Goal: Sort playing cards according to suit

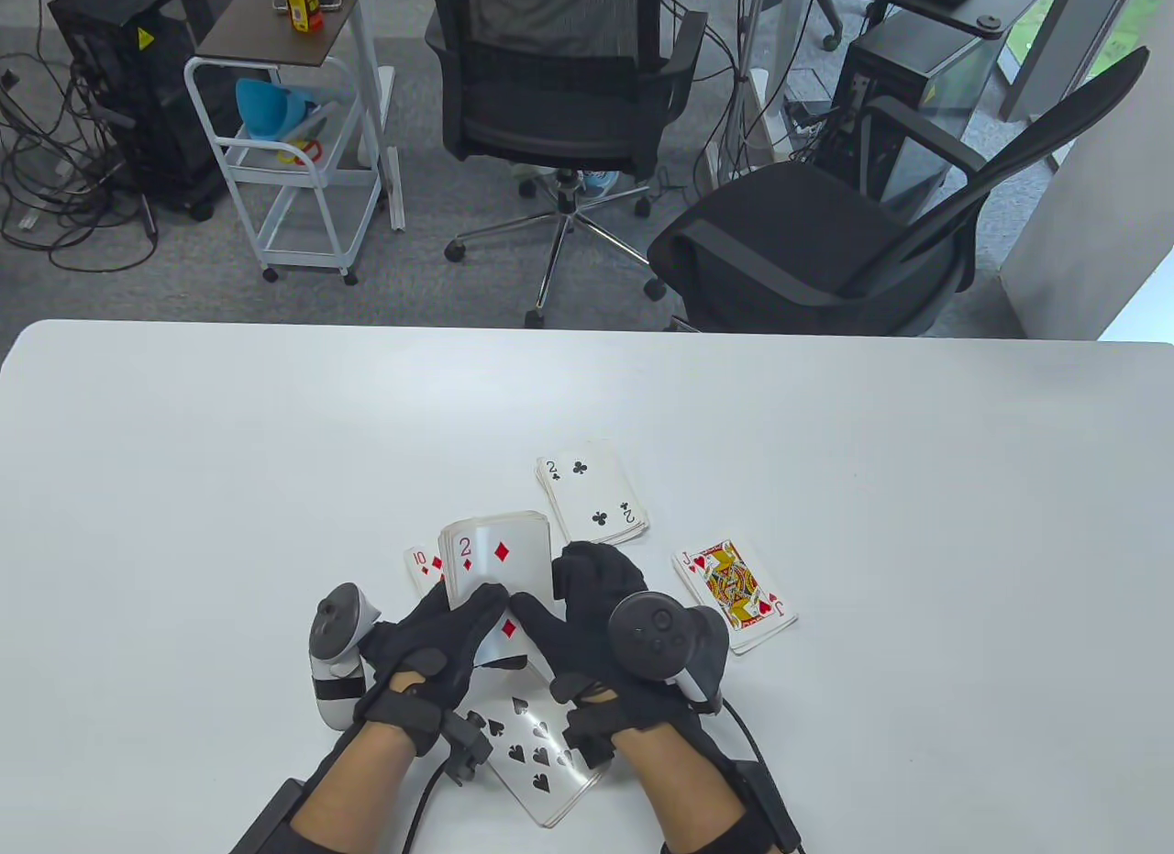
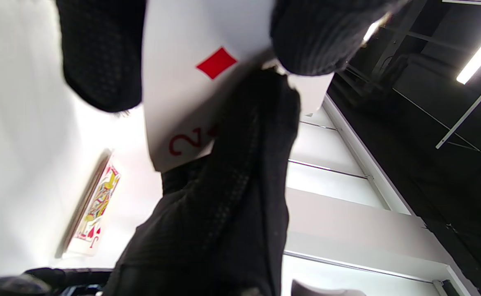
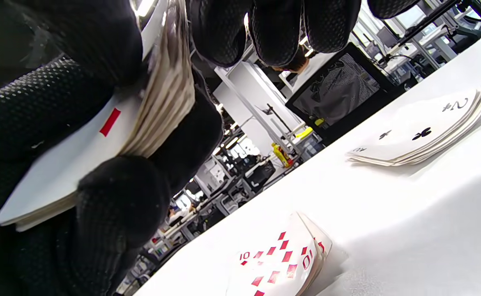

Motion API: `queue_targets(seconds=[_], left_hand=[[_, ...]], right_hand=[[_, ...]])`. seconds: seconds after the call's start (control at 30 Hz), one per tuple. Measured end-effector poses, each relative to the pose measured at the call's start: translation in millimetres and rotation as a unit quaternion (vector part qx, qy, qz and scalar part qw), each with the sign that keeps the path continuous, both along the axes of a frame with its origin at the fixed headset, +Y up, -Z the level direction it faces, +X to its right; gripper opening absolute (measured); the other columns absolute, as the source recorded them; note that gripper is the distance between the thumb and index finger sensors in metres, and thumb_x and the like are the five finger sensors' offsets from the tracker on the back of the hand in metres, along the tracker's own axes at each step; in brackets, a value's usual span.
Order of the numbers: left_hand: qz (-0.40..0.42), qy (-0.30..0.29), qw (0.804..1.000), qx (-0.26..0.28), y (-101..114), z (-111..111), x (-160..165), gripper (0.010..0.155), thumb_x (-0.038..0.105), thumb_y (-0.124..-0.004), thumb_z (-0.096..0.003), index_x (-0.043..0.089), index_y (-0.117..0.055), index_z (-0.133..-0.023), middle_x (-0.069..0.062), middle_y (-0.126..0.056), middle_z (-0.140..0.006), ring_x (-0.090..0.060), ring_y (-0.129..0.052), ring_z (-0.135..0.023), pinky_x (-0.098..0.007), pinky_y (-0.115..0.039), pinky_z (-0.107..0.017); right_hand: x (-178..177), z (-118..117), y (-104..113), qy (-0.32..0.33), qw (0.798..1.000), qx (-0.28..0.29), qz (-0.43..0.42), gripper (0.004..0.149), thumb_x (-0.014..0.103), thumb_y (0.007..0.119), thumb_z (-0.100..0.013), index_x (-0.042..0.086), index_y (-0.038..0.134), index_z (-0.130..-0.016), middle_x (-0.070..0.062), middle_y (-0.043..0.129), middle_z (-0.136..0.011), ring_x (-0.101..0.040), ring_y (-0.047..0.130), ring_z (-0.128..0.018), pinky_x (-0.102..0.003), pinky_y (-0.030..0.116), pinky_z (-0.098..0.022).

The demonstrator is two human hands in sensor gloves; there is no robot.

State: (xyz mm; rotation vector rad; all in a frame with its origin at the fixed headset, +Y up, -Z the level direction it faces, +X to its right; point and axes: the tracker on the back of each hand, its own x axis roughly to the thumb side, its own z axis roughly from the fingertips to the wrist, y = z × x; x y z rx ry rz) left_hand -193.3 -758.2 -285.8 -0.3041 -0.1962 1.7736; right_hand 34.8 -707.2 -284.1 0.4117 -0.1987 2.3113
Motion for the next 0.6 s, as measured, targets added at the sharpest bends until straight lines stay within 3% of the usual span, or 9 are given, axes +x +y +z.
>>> queue_targets(seconds=[0.23,0.6], left_hand=[[0.017,0.018,1.000,-0.006,-2.6,0.9,-0.6,0.055,0.050,-0.083,-0.0569,0.027,-0.066,-0.103,0.002,-0.086,-0.098,-0.028,-0.098,-0.080,-0.040,-0.096,-0.046],[0.047,0.013,0.999,-0.014,-1.8,-0.3,-3.3,0.057,0.054,-0.083,-0.0569,0.027,-0.065,-0.104,0.001,-0.084,-0.099,-0.029,-0.097,-0.082,-0.041,-0.095,-0.048]], right_hand=[[-3.7,0.2,-1.9,0.011,1.000,0.011,0.012,0.058,0.054,0.087,-0.052,0.009,0.070,-0.084,-0.021,0.060,-0.104,-0.054,0.053,-0.098,-0.072,0.043,-0.067],[6.0,1.4,4.9,-0.009,0.997,0.067,-0.045,0.038,0.035,0.079,-0.056,0.005,0.087,-0.077,-0.017,0.079,-0.096,-0.048,0.070,-0.093,-0.070,0.051,-0.067]])
